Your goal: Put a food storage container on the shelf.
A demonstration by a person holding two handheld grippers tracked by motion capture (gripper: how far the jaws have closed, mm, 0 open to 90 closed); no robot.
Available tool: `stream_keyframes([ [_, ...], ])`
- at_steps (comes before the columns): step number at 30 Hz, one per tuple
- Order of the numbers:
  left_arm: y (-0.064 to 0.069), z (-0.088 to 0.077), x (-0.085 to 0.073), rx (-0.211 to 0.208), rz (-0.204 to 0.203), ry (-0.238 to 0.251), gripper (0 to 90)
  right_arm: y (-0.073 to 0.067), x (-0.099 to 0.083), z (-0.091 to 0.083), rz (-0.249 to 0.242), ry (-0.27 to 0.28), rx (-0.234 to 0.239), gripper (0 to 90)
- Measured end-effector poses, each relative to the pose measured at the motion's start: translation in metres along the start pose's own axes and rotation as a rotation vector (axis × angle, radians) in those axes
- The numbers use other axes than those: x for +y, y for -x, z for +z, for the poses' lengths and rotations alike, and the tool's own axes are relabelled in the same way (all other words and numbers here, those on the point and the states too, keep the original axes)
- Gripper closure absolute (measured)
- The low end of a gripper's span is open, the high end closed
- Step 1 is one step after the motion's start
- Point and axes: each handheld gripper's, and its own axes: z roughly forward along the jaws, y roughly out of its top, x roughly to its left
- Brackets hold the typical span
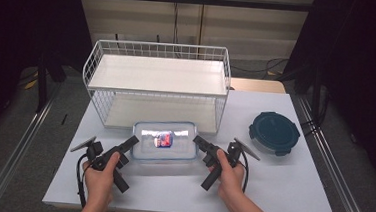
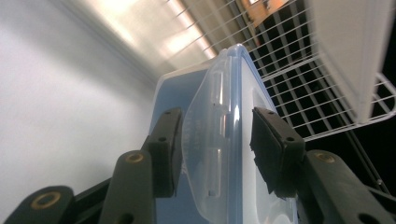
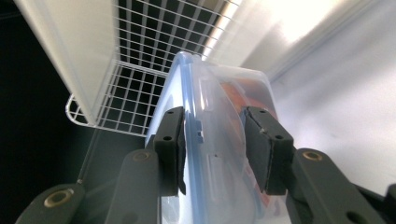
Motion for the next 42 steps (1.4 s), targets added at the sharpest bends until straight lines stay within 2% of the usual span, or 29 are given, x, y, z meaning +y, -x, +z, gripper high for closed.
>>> stream_keyframes([
  [2, 0.005, -0.004, 0.002, -0.02, 0.019, 0.022, 54.7, -0.007, -0.001, -0.001, -0.017, 0.023, 0.023, 59.7],
  [4, 0.011, -0.007, 0.003, -0.036, 0.021, 0.045, 54.8, -0.013, -0.003, -0.003, -0.026, 0.04, 0.047, 59.8],
  [6, 0.016, -0.01, 0.005, -0.049, 0.042, 0.054, 54.9, -0.018, -0.004, -0.005, -0.041, 0.056, 0.073, 59.8],
  [7, 0.019, -0.012, 0.006, -0.064, 0.039, 0.064, 55.1, -0.02, -0.004, -0.007, -0.059, 0.061, 0.08, 59.8],
  [8, 0.021, -0.013, 0.007, -0.073, 0.047, 0.073, 55.4, -0.024, -0.004, -0.008, -0.043, 0.063, 0.09, 59.8],
  [9, 0.023, -0.015, 0.008, -0.075, 0.063, 0.068, 55.4, -0.027, -0.004, -0.009, -0.059, 0.077, 0.108, 59.8],
  [10, 0.026, -0.016, 0.008, -0.094, 0.045, 0.08, 55.6, -0.029, -0.003, -0.009, -0.072, 0.087, 0.116, 59.8],
  [11, 0.027, -0.017, 0.009, -0.105, 0.065, 0.084, 55.9, -0.032, -0.003, -0.01, -0.085, 0.097, 0.132, 59.8],
  [13, 0.033, -0.018, 0.009, -0.124, 0.054, 0.1, 56.0, -0.038, -0.001, -0.012, -0.094, 0.12, 0.149, 59.8],
  [16, 0.039, -0.021, 0.012, -0.164, 0.08, 0.138, 56.8, -0.044, 0.0, -0.014, -0.106, 0.148, 0.182, 59.9],
  [18, 0.045, -0.023, 0.014, -0.201, 0.053, 0.164, 57.5, -0.048, 0.0, -0.014, -0.116, 0.155, 0.208, 60.0],
  [19, 0.047, -0.024, 0.015, -0.204, 0.07, 0.17, 57.8, -0.05, 0.001, -0.014, -0.118, 0.164, 0.224, 60.0],
  [21, 0.052, -0.026, 0.017, -0.218, 0.072, 0.181, 57.9, -0.055, 0.002, -0.015, -0.127, 0.172, 0.244, 60.0],
  [23, 0.054, -0.028, 0.019, -0.226, 0.095, 0.178, 58.2, -0.058, 0.003, -0.015, -0.128, 0.187, 0.255, 60.0],
  [24, 0.057, -0.028, 0.019, -0.229, 0.085, 0.183, 58.3, -0.059, 0.003, -0.016, -0.127, 0.185, 0.26, 60.0],
  [25, 0.058, -0.029, 0.02, -0.231, 0.101, 0.185, 58.3, -0.06, 0.003, -0.016, -0.127, 0.196, 0.263, 60.0],
  [26, 0.06, -0.03, 0.02, -0.24, 0.092, 0.197, 58.3, -0.062, 0.003, -0.016, -0.118, 0.19, 0.268, 60.0],
  [29, 0.066, -0.032, 0.022, -0.248, 0.093, 0.203, 58.3, -0.068, 0.004, -0.018, -0.141, 0.199, 0.28, 60.1],
  [31, 0.07, -0.035, 0.024, -0.262, 0.11, 0.21, 58.4, -0.073, 0.005, -0.019, -0.145, 0.202, 0.291, 60.1],
  [35, 0.079, -0.037, 0.027, -0.296, 0.109, 0.252, 58.8, -0.083, 0.007, -0.019, -0.151, 0.219, 0.323, 60.1],
  [36, 0.08, -0.038, 0.029, -0.305, 0.12, 0.26, 58.9, -0.085, 0.008, -0.018, -0.16, 0.223, 0.328, 60.1],
  [37, 0.081, -0.039, 0.031, -0.307, 0.141, 0.261, 59.0, -0.088, 0.008, -0.018, -0.151, 0.221, 0.334, 60.1],
  [42, 0.09, -0.041, 0.036, -0.331, 0.144, 0.272, 59.3, -0.097, 0.011, -0.017, -0.162, 0.241, 0.359, 60.0],
])
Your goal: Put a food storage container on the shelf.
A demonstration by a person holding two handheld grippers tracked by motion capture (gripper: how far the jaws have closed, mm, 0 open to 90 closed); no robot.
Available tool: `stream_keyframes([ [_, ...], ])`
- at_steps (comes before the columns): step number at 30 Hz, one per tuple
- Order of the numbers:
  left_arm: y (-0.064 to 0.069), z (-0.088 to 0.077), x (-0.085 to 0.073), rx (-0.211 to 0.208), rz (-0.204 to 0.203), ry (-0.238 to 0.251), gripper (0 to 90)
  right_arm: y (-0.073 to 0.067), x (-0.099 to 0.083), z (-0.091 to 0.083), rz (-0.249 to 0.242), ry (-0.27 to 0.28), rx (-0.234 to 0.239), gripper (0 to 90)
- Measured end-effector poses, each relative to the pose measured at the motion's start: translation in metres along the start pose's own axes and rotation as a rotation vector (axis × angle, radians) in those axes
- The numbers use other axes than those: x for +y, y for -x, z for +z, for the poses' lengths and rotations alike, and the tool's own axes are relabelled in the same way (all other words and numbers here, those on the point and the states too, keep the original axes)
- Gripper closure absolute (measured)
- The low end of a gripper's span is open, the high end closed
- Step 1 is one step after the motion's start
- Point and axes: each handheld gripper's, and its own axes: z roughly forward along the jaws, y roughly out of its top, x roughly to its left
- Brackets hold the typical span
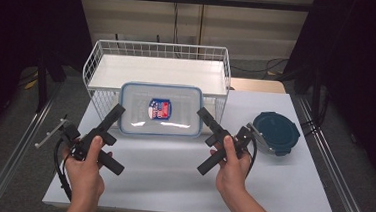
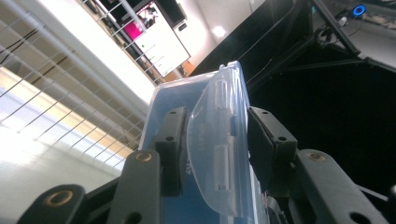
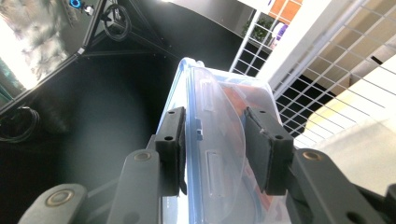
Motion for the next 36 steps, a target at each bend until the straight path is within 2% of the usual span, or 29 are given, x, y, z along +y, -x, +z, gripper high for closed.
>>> stream_keyframes([
  [1, 0.0, 0.0, 0.001, -0.004, 0.009, -0.003, 59.3, -0.001, 0.001, 0.001, -0.001, 0.002, 0.003, 60.1],
  [2, 0.0, 0.001, 0.002, -0.005, -0.006, -0.001, 59.4, -0.003, 0.002, 0.002, 0.001, 0.005, 0.006, 60.1],
  [4, 0.002, 0.003, 0.004, -0.015, -0.004, -0.001, 59.4, -0.005, 0.004, 0.003, -0.005, 0.004, 0.008, 60.1],
  [6, 0.002, 0.004, 0.005, -0.015, 0.011, -0.008, 59.4, -0.006, 0.006, 0.004, -0.004, 0.009, 0.009, 60.1],
  [8, 0.002, 0.007, 0.007, -0.021, -0.009, -0.005, 59.6, -0.006, 0.008, 0.006, -0.009, 0.01, 0.006, 60.1],
  [12, 0.005, 0.012, 0.011, -0.039, -0.01, 0.006, 59.8, -0.011, 0.012, 0.011, -0.006, 0.023, 0.015, 60.1],
  [13, 0.006, 0.013, 0.012, -0.045, -0.007, 0.005, 59.8, -0.011, 0.014, 0.012, -0.019, 0.027, 0.018, 60.1],
  [14, 0.007, 0.015, 0.014, -0.054, -0.025, 0.006, 59.9, -0.013, 0.016, 0.014, -0.016, 0.03, 0.019, 60.1],
  [16, 0.008, 0.018, 0.017, -0.062, -0.005, 0.001, 60.0, -0.016, 0.021, 0.017, -0.02, 0.031, 0.026, 60.1],
  [18, 0.01, 0.022, 0.019, -0.067, -0.029, 0.013, 60.0, -0.019, 0.025, 0.02, -0.031, 0.04, 0.027, 60.1],
  [22, 0.011, 0.03, 0.023, -0.075, -0.035, 0.028, 60.0, -0.022, 0.03, 0.028, -0.041, 0.054, 0.027, 60.1],
  [28, 0.004, 0.043, 0.031, -0.069, -0.057, 0.029, 60.0, -0.022, 0.036, 0.04, -0.031, 0.075, 0.01, 60.1],
  [29, 0.002, 0.045, 0.032, -0.068, -0.062, 0.025, 60.0, -0.021, 0.036, 0.042, -0.043, 0.075, 0.005, 60.1],
  [31, 0.0, 0.049, 0.035, -0.065, -0.061, 0.029, 60.0, -0.02, 0.037, 0.046, -0.034, 0.078, 0.006, 60.1],
  [33, -0.002, 0.053, 0.038, -0.058, -0.077, 0.036, 60.0, -0.019, 0.038, 0.051, -0.023, 0.088, -0.001, 60.1],
  [34, -0.003, 0.055, 0.039, -0.059, -0.067, 0.038, 60.0, -0.019, 0.038, 0.053, -0.024, 0.086, -0.004, 60.1],
  [36, -0.004, 0.059, 0.042, -0.055, -0.072, 0.037, 60.0, -0.018, 0.04, 0.057, -0.016, 0.089, -0.01, 60.1],
])
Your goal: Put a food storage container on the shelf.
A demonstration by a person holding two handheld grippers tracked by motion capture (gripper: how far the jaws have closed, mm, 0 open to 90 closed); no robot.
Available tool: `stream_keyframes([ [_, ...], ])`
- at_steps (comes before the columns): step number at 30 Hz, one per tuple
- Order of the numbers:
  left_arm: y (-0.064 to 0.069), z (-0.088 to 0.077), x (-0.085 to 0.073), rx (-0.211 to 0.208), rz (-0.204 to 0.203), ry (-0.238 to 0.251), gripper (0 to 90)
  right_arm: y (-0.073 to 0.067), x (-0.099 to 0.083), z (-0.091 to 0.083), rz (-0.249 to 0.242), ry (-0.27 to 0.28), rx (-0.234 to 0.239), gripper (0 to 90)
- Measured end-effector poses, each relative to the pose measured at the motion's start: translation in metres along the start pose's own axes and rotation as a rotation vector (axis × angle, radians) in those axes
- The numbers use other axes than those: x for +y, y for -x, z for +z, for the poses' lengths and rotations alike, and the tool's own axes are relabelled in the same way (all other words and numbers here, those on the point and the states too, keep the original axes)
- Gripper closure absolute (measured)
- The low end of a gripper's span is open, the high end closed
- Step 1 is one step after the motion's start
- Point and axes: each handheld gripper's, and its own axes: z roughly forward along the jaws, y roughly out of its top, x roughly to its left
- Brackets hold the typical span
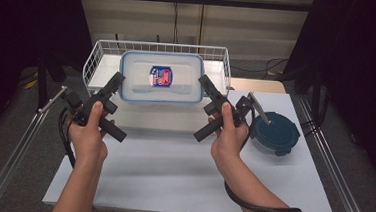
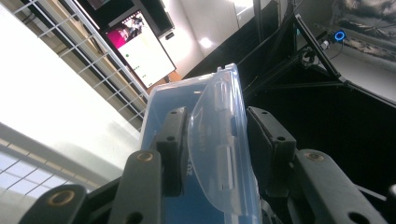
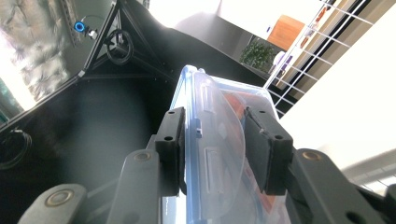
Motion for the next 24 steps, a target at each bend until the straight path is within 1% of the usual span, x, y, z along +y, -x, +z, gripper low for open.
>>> stream_keyframes([
  [3, -0.003, 0.006, 0.003, -0.003, -0.02, 0.005, 60.0, 0.001, 0.002, 0.007, -0.012, 0.01, -0.006, 60.1],
  [4, -0.004, 0.008, 0.004, -0.004, -0.028, 0.012, 60.0, 0.0, 0.003, 0.009, -0.005, 0.01, -0.003, 60.2],
  [5, -0.006, 0.008, 0.006, -0.006, -0.017, 0.005, 60.0, -0.001, 0.004, 0.011, -0.007, 0.018, -0.002, 60.2],
  [6, -0.006, 0.01, 0.007, -0.005, -0.027, 0.014, 60.0, -0.002, 0.004, 0.013, -0.013, 0.021, -0.003, 60.1],
  [7, -0.008, 0.011, 0.009, -0.008, -0.015, 0.01, 59.9, -0.002, 0.004, 0.015, -0.016, 0.023, -0.002, 60.2],
  [8, -0.008, 0.014, 0.01, -0.006, -0.032, 0.029, 59.9, -0.002, 0.004, 0.017, -0.021, 0.021, -0.003, 60.2],
  [9, -0.008, 0.016, 0.011, -0.001, -0.046, 0.027, 60.0, -0.002, 0.004, 0.019, -0.014, 0.022, -0.004, 60.2],
  [10, -0.011, 0.016, 0.013, -0.005, -0.025, 0.017, 60.0, -0.003, 0.004, 0.021, -0.009, 0.027, -0.012, 60.2],
  [12, -0.012, 0.021, 0.016, -0.002, -0.047, 0.038, 59.9, -0.002, 0.004, 0.025, -0.017, 0.027, -0.01, 60.2],
  [13, -0.014, 0.022, 0.017, 0.001, -0.035, 0.028, 59.9, -0.002, 0.004, 0.027, -0.022, 0.031, -0.016, 60.2],
  [14, -0.014, 0.023, 0.018, 0.003, -0.031, 0.029, 59.9, -0.002, 0.003, 0.029, -0.016, 0.033, -0.01, 60.2],
  [15, -0.015, 0.025, 0.019, 0.005, -0.029, 0.03, 59.8, -0.002, 0.003, 0.03, -0.02, 0.036, -0.013, 60.2],
  [16, -0.015, 0.027, 0.02, 0.007, -0.039, 0.037, 59.8, -0.002, 0.004, 0.032, -0.024, 0.037, -0.013, 60.2],
  [17, -0.017, 0.028, 0.021, 0.006, -0.028, 0.033, 59.8, -0.001, 0.004, 0.034, -0.02, 0.039, -0.015, 60.2],
  [18, -0.018, 0.03, 0.021, 0.008, -0.03, 0.029, 59.8, -0.001, 0.005, 0.035, -0.022, 0.043, -0.022, 60.2],
  [20, -0.019, 0.034, 0.022, 0.007, -0.037, 0.045, 59.8, 0.0, 0.005, 0.038, -0.026, 0.048, -0.03, 60.2],
  [21, -0.02, 0.036, 0.022, 0.007, -0.036, 0.045, 59.7, 0.0, 0.005, 0.039, -0.034, 0.054, -0.032, 60.2],
  [22, -0.021, 0.037, 0.023, 0.006, -0.034, 0.043, 59.7, 0.0, 0.006, 0.041, -0.032, 0.06, -0.035, 60.2],
  [24, -0.022, 0.041, 0.024, 0.013, -0.063, 0.057, 59.6, 0.0, 0.006, 0.043, -0.04, 0.06, -0.04, 60.2],
])
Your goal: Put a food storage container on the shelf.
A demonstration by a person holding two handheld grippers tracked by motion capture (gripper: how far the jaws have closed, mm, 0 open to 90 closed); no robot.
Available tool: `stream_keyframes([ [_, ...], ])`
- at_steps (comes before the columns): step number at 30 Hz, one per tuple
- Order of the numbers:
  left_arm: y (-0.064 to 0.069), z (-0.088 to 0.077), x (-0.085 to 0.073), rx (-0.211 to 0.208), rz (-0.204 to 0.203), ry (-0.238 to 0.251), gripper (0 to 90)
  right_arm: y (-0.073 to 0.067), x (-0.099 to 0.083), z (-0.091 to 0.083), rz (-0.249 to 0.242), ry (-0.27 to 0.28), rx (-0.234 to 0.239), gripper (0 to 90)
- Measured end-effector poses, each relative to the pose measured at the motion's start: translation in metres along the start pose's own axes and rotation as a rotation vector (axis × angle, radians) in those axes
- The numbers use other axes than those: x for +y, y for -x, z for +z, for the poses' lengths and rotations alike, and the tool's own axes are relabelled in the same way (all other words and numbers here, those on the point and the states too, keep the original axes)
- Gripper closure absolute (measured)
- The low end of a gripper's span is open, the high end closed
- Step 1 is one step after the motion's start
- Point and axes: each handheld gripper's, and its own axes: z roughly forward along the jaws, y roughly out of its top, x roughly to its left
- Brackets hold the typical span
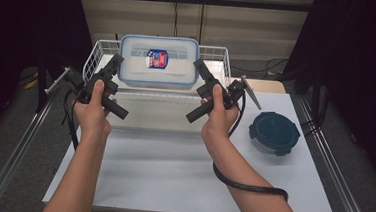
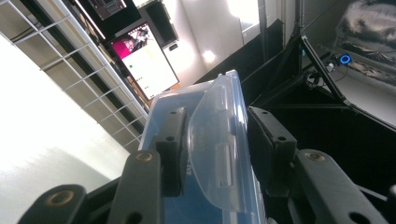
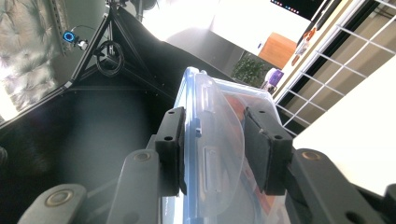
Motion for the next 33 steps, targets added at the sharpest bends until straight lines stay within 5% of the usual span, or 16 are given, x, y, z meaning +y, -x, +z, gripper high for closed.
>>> stream_keyframes([
  [1, -0.002, 0.001, 0.0, -0.002, 0.021, -0.006, 59.5, 0.001, 0.0, 0.001, 0.0, 0.003, 0.002, 60.2],
  [4, -0.004, 0.006, 0.001, 0.01, -0.003, 0.015, 59.5, 0.002, 0.001, 0.005, 0.006, 0.004, -0.015, 60.2],
  [28, -0.022, 0.026, -0.001, 0.087, 0.014, 0.015, 57.9, 0.018, 0.001, 0.027, -0.027, 0.023, -0.107, 59.1],
  [33, -0.023, 0.028, -0.002, 0.104, 0.046, 0.011, 57.1, 0.018, 0.001, 0.029, -0.033, 0.025, -0.122, 58.2],
])
